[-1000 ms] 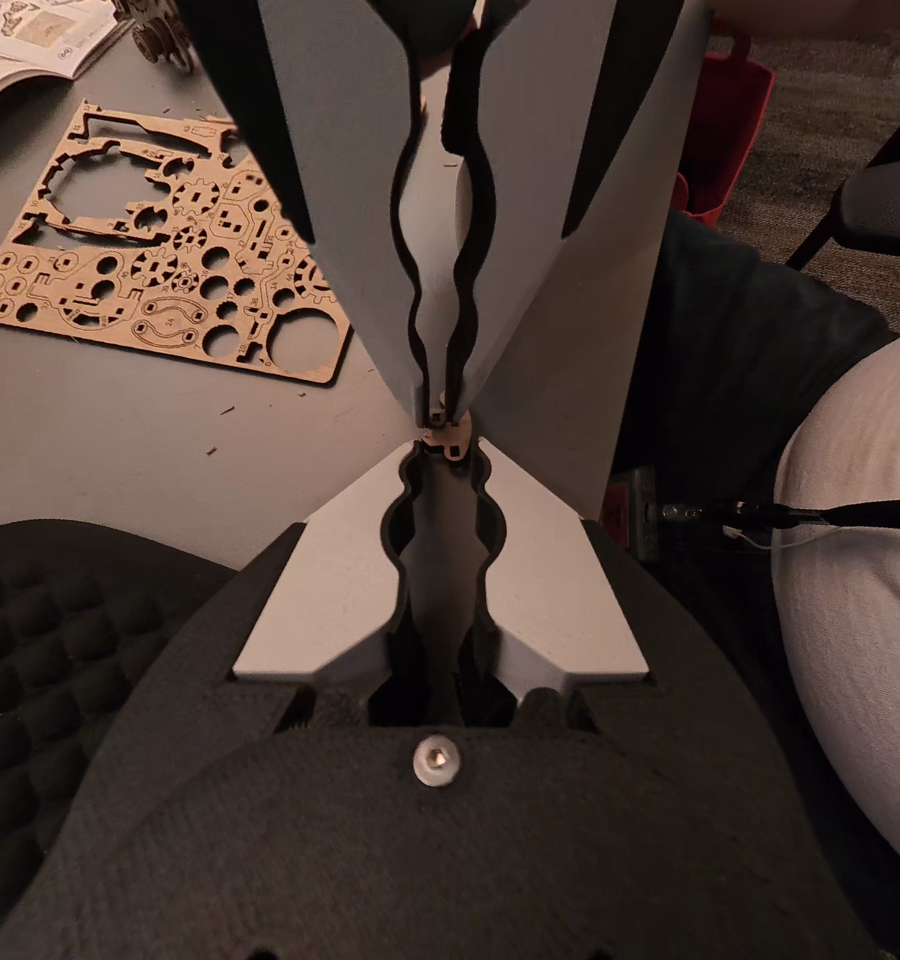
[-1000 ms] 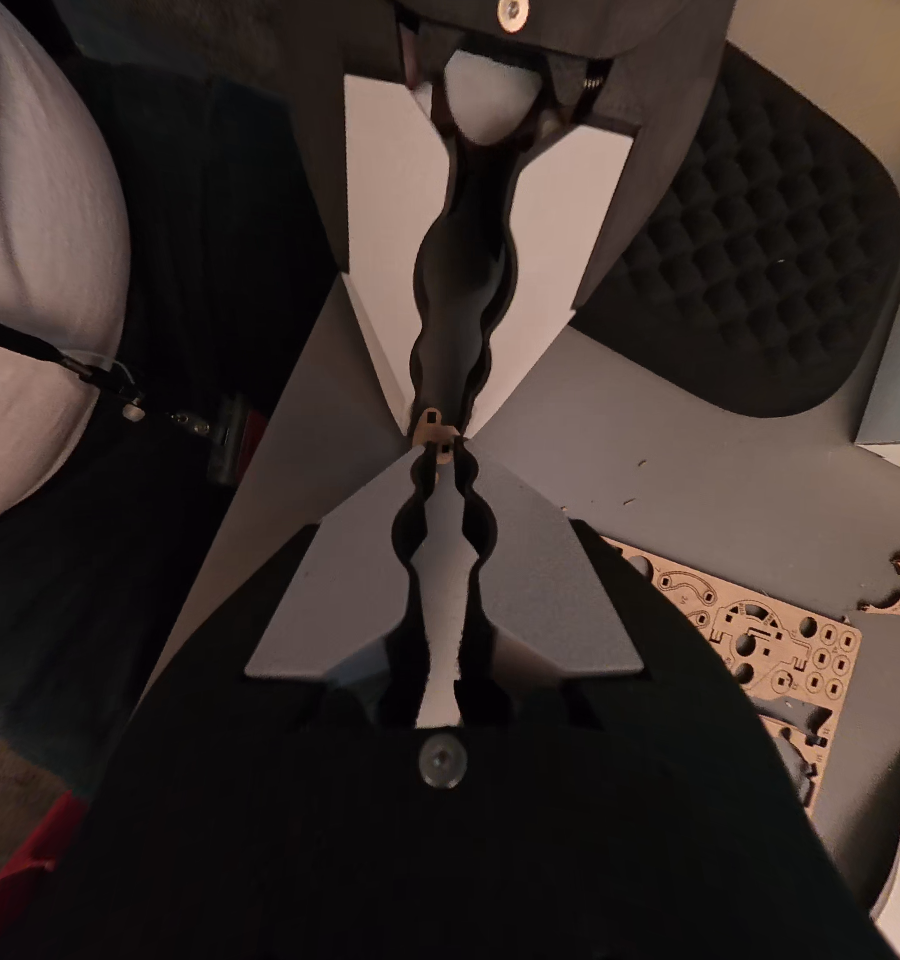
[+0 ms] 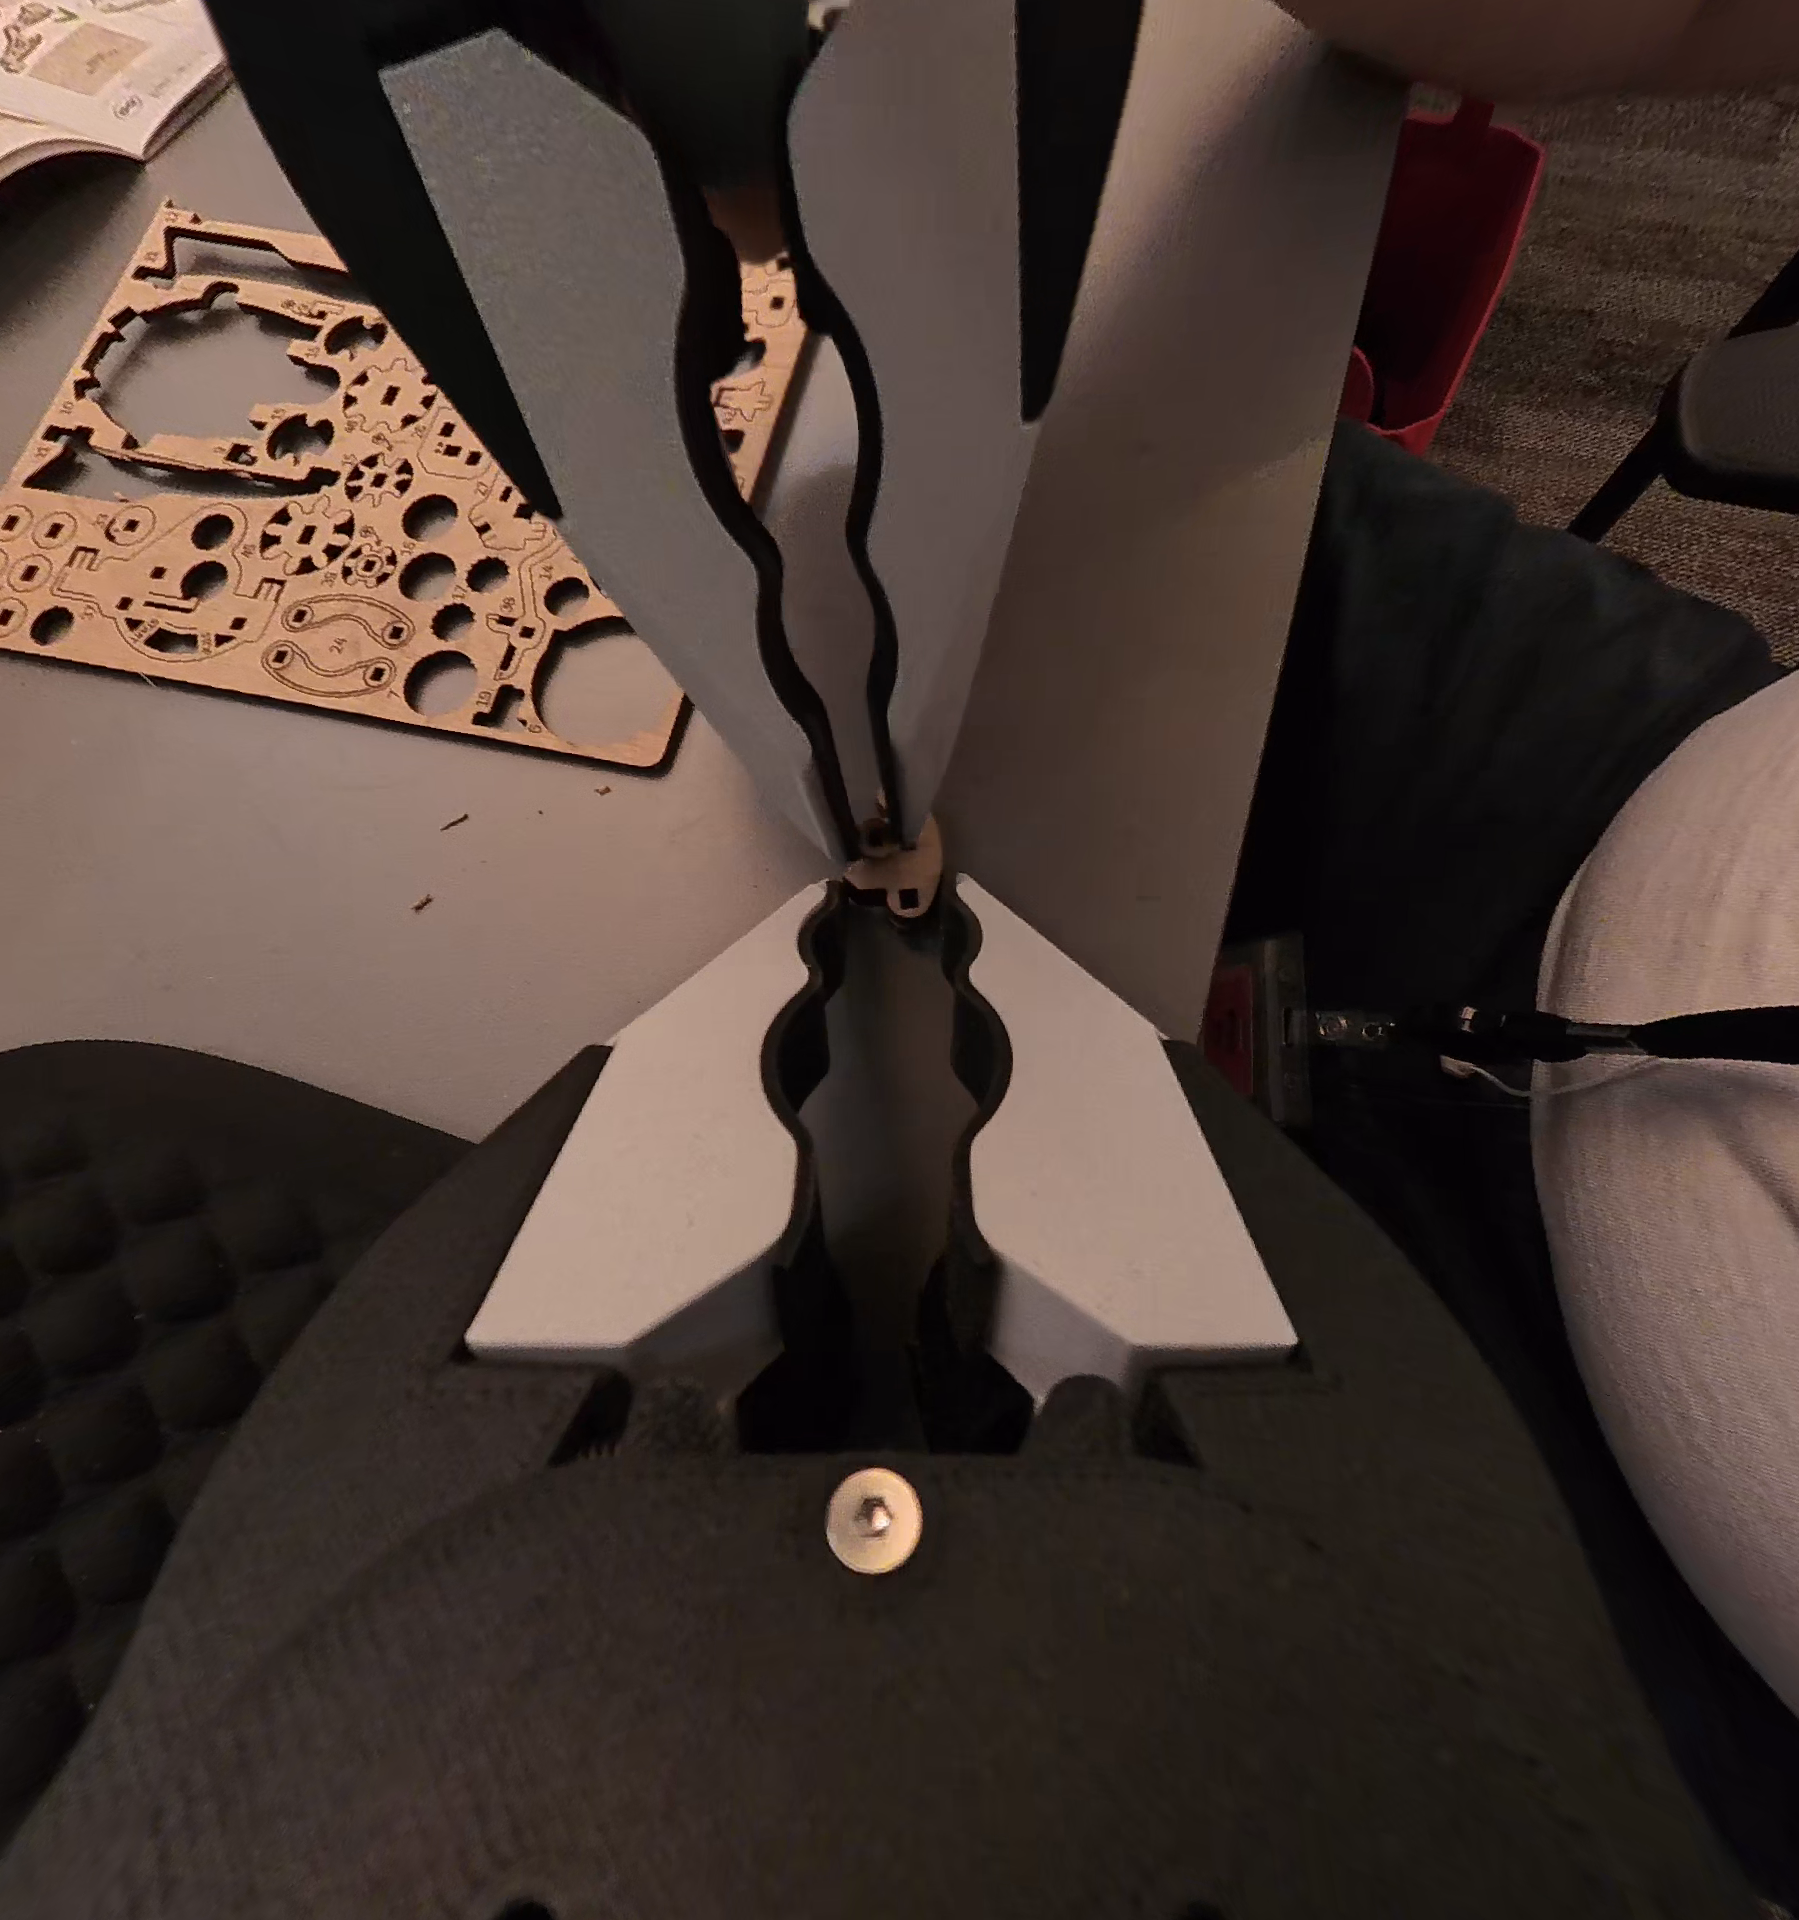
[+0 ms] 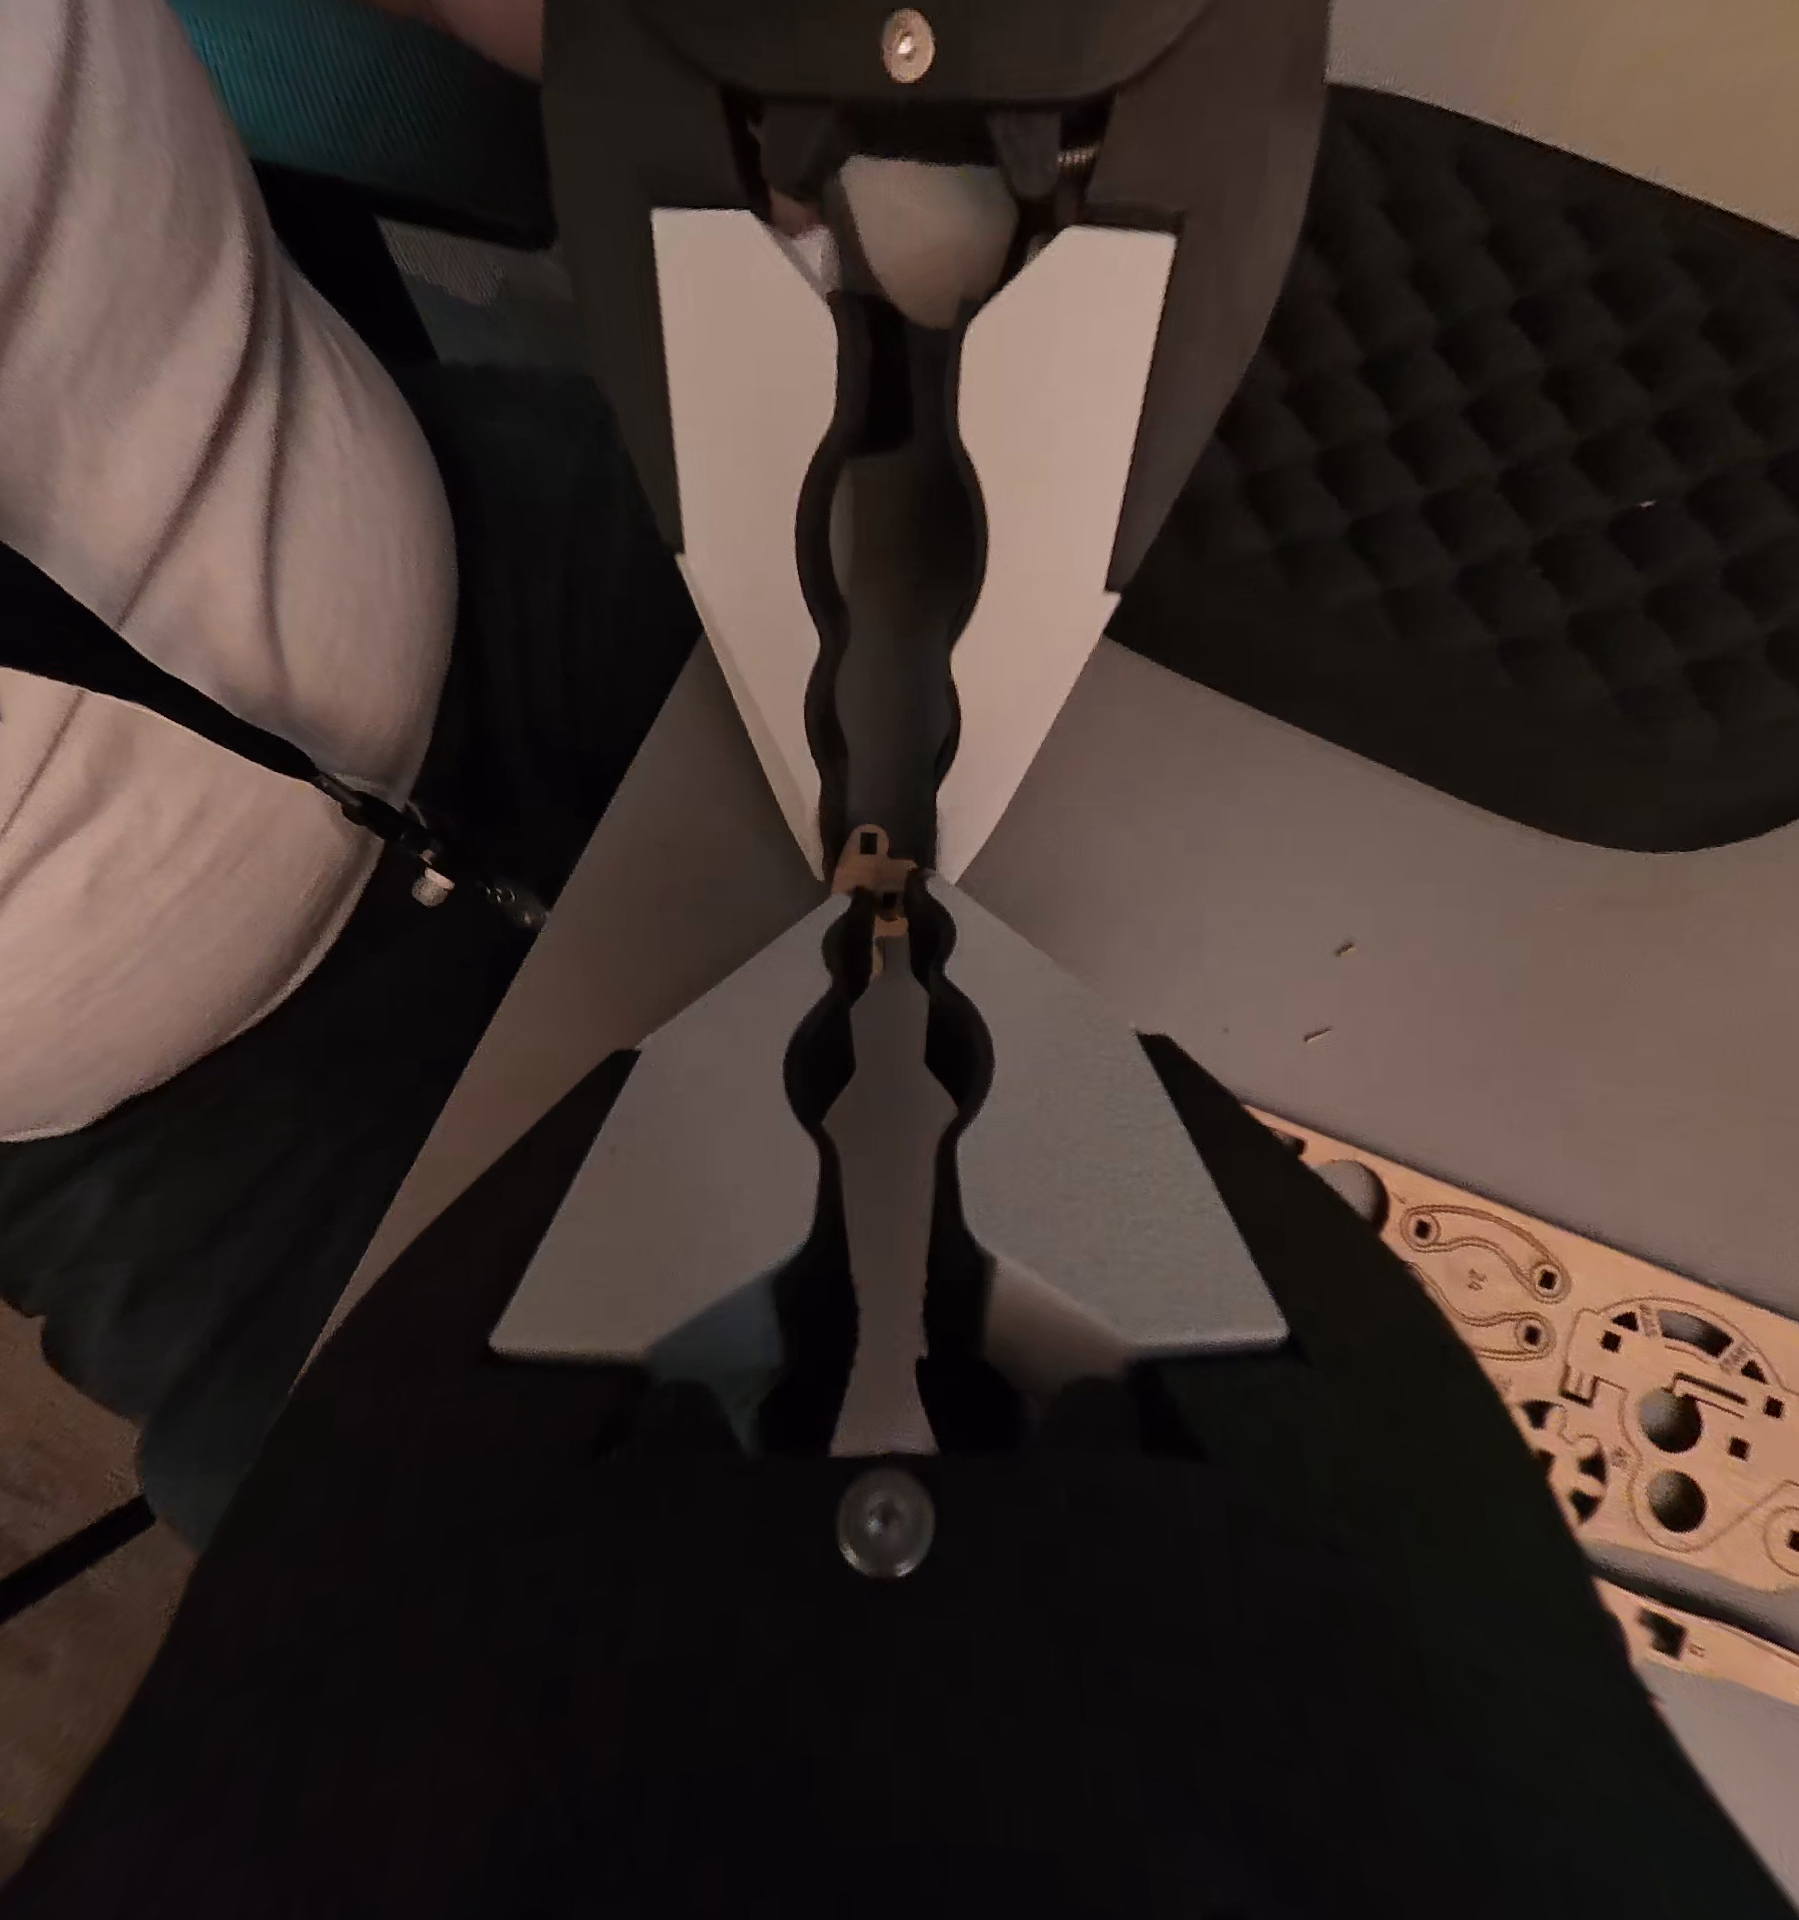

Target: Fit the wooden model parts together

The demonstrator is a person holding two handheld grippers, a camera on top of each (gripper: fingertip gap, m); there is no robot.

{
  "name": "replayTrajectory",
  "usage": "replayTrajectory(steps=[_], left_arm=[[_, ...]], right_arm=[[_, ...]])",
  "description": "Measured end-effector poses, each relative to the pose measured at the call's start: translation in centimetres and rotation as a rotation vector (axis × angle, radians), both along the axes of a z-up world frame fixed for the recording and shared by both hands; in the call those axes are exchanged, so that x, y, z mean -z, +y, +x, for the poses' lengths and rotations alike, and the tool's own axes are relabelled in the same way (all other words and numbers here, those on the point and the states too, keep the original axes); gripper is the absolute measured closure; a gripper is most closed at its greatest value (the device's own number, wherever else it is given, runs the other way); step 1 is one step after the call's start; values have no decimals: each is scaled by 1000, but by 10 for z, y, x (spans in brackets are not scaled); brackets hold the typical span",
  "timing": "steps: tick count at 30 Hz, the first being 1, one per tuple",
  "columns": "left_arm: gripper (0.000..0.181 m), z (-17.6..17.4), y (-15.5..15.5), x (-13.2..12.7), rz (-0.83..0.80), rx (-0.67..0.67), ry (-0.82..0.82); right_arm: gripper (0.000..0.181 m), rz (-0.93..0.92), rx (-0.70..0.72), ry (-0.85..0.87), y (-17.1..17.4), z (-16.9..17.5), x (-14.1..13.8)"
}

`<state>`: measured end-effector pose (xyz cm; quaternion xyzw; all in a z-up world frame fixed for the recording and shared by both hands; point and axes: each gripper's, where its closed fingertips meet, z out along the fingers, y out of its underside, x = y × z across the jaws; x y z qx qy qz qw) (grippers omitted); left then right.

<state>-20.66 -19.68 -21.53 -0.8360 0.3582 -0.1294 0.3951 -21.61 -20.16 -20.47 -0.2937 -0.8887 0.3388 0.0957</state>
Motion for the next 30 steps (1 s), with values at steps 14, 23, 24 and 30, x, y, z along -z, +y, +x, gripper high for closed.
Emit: replayTrajectory(steps=[14,23,24,30], left_arm=[[164,0,0,0,-2,0,-1],[164,0,0,0,1,0,1],[164,0,0,0,1,0,1],[164,0,0,0,3,0,3]], right_arm=[[176,14,23,2,1,1,0],[176,64,22,-74,1,3,2],[176,71,21,-83,1,3,2],[176,83,22,-110,0,3,3]])
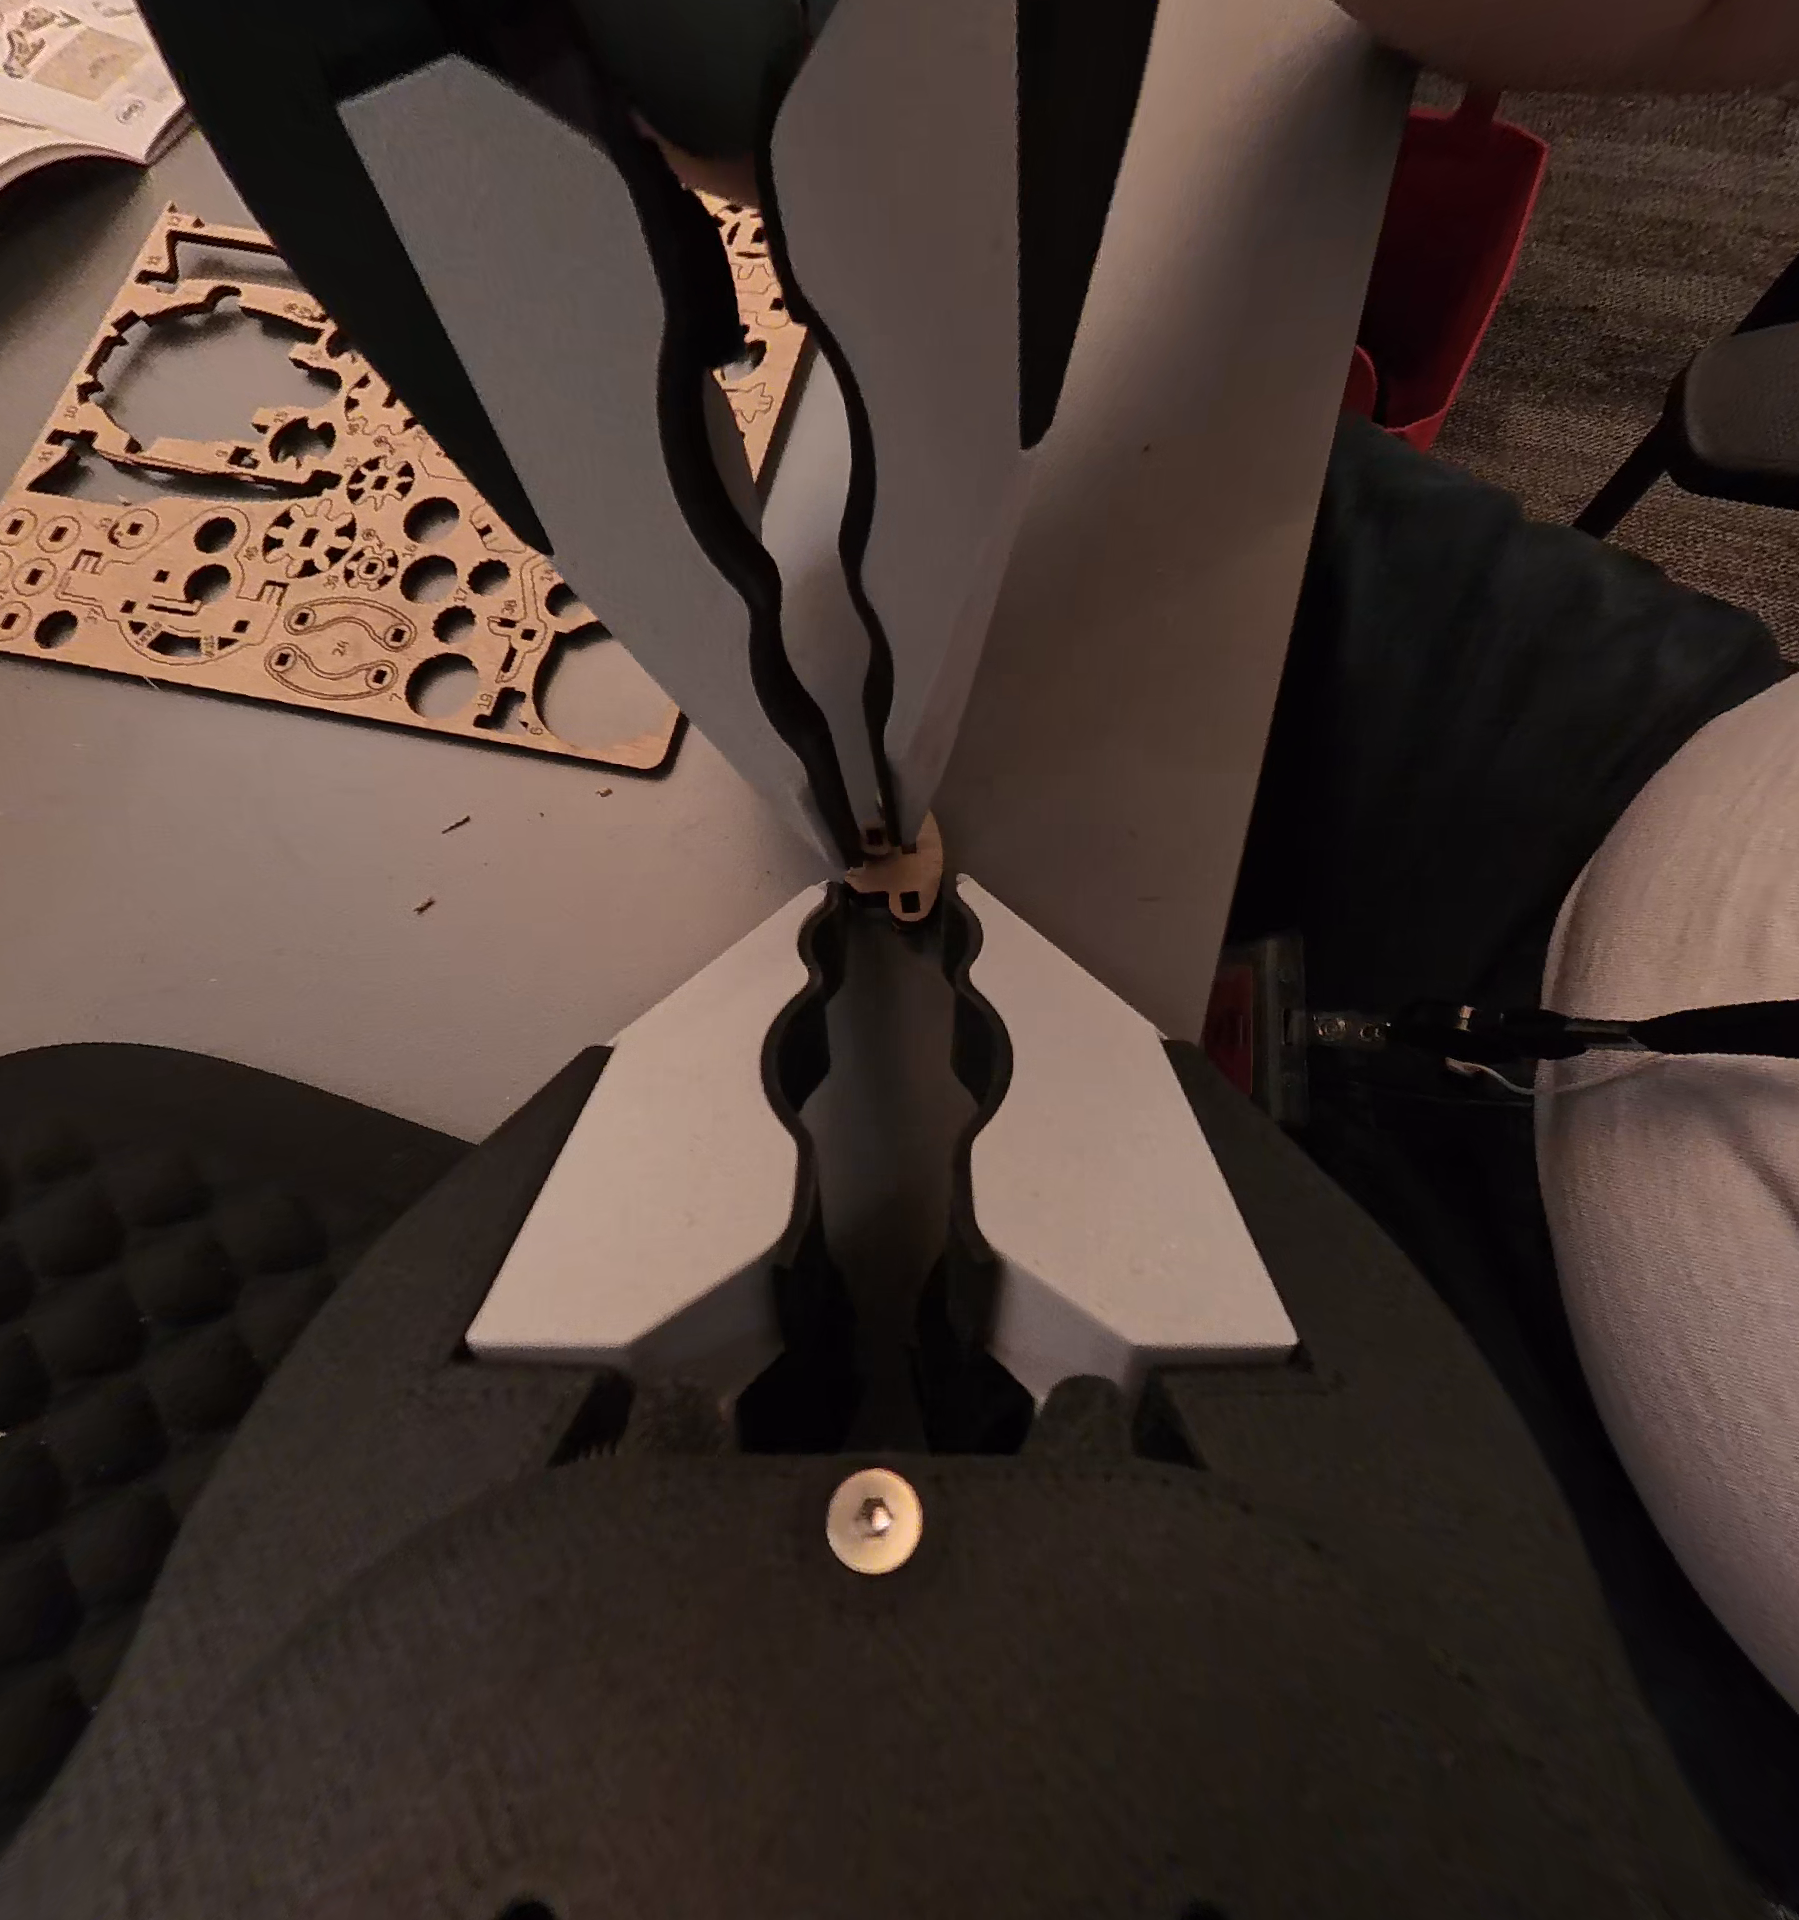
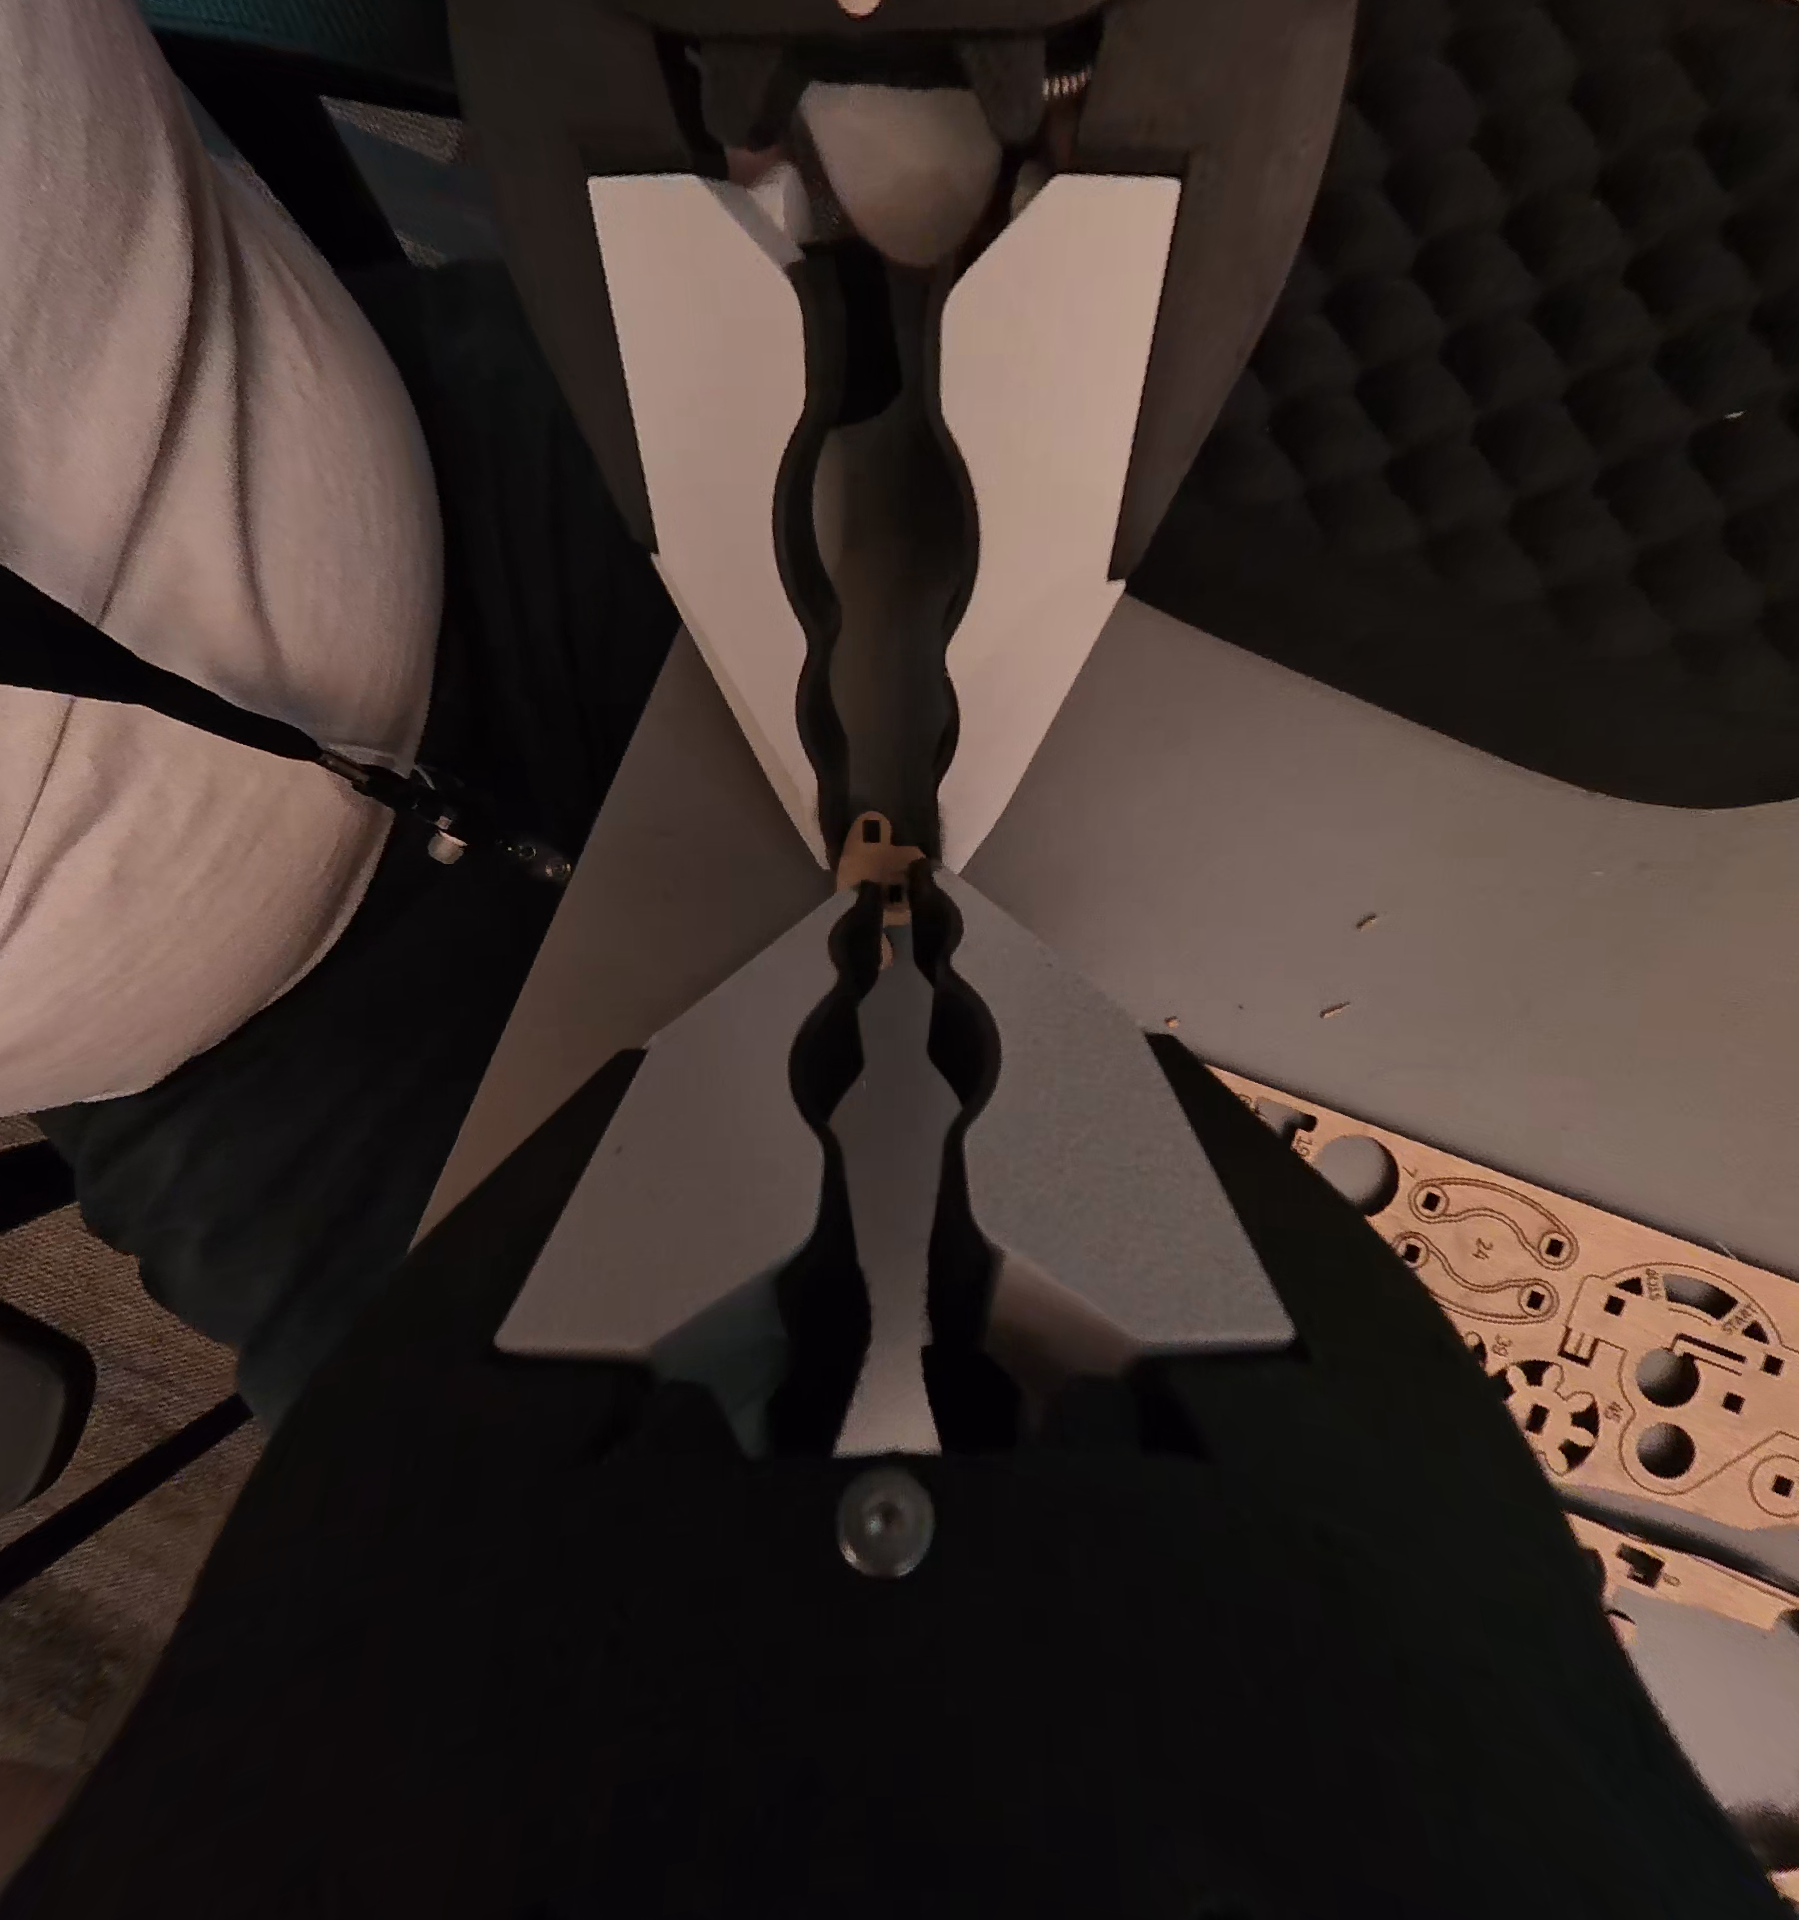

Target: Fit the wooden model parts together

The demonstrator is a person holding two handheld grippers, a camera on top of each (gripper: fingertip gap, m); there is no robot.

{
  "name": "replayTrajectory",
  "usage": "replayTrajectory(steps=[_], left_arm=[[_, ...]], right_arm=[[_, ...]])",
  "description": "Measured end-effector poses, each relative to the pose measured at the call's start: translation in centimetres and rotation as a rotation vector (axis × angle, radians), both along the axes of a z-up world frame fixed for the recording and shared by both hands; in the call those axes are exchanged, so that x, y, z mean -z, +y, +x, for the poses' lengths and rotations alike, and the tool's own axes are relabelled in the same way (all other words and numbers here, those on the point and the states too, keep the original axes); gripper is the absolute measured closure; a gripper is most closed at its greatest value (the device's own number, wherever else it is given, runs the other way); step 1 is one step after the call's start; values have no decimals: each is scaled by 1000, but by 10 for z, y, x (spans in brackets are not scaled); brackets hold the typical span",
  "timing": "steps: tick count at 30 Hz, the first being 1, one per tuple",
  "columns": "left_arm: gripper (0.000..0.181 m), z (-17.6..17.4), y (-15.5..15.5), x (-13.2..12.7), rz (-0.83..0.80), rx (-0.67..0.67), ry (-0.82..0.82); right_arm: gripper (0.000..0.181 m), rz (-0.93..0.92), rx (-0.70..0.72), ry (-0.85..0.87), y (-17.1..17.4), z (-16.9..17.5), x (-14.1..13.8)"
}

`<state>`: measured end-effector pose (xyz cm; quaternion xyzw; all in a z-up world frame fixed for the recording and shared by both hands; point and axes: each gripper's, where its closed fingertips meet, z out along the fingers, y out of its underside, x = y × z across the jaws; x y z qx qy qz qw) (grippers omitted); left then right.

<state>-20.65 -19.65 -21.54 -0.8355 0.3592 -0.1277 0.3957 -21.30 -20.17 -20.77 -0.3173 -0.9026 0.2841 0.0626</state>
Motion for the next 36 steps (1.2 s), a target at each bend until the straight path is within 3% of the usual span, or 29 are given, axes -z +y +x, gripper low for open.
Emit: replayTrajectory(steps=[23,36], left_arm=[[164,0,1,0,-2,-2,-3],[164,0,0,0,-7,-2,-8]], right_arm=[[175,-77,-4,138,2,-4,-11],[174,89,21,199,4,-2,-1]])
